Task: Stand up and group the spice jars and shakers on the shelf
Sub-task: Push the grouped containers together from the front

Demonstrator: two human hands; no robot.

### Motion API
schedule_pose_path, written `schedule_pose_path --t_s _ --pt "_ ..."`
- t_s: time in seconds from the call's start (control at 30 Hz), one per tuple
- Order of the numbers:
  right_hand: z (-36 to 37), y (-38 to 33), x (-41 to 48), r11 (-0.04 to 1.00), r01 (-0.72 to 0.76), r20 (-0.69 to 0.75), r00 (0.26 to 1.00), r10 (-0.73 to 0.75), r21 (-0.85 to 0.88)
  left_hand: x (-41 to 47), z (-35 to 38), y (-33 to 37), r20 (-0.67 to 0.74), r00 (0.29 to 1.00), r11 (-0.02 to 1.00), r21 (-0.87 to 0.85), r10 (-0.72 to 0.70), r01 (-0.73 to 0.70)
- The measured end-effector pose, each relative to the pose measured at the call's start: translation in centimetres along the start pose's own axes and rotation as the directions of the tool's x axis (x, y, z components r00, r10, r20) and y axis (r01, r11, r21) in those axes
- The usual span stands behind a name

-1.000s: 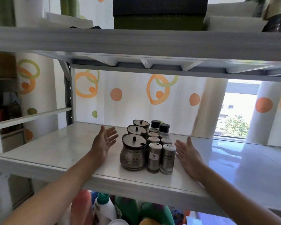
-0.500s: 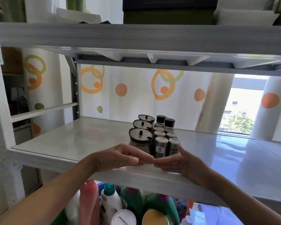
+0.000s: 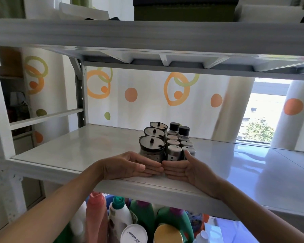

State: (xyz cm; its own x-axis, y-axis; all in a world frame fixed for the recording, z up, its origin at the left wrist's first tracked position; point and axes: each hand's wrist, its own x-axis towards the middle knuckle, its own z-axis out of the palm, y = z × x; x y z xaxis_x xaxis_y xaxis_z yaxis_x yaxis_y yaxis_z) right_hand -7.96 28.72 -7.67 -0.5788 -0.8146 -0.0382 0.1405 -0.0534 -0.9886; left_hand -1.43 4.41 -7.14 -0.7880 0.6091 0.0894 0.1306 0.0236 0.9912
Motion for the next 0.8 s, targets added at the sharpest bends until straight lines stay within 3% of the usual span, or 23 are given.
schedule_pose_path --t_s 0.47,0.67,0.73,0.77,0.8 --pt "0.0 0.0 0.5 0.999 0.035 -0.041 0.999 -0.035 -0.009 0.1 -0.2 0.0 -0.044 0.997 0.995 -0.077 -0.06 0.057" --pt "0.5 0.0 -0.6 0.988 0.086 -0.114 0.988 -0.101 -0.127 -0.5 0.4 -0.1 -0.092 0.996 0.999 -0.042 0.006 -0.01" --pt "0.2 0.5 -1.4 0.955 0.244 -0.252 0.926 -0.282 -0.171 -1.3 0.4 -0.3 -0.224 0.968 0.991 -0.044 0.115 -0.128" --pt "0.1 0.9 -2.0 0.925 0.338 -0.401 0.834 -0.379 -0.172 -1.7 0.3 -0.4 -0.348 0.92 0.97 -0.091 0.181 -0.226" --pt "-0.1 1.2 -2.3 0.889 0.423 -0.564 0.696 -0.444 -0.178 -1.9 0.4 -0.3 -0.504 0.838 0.927 -0.17 0.21 -0.334"
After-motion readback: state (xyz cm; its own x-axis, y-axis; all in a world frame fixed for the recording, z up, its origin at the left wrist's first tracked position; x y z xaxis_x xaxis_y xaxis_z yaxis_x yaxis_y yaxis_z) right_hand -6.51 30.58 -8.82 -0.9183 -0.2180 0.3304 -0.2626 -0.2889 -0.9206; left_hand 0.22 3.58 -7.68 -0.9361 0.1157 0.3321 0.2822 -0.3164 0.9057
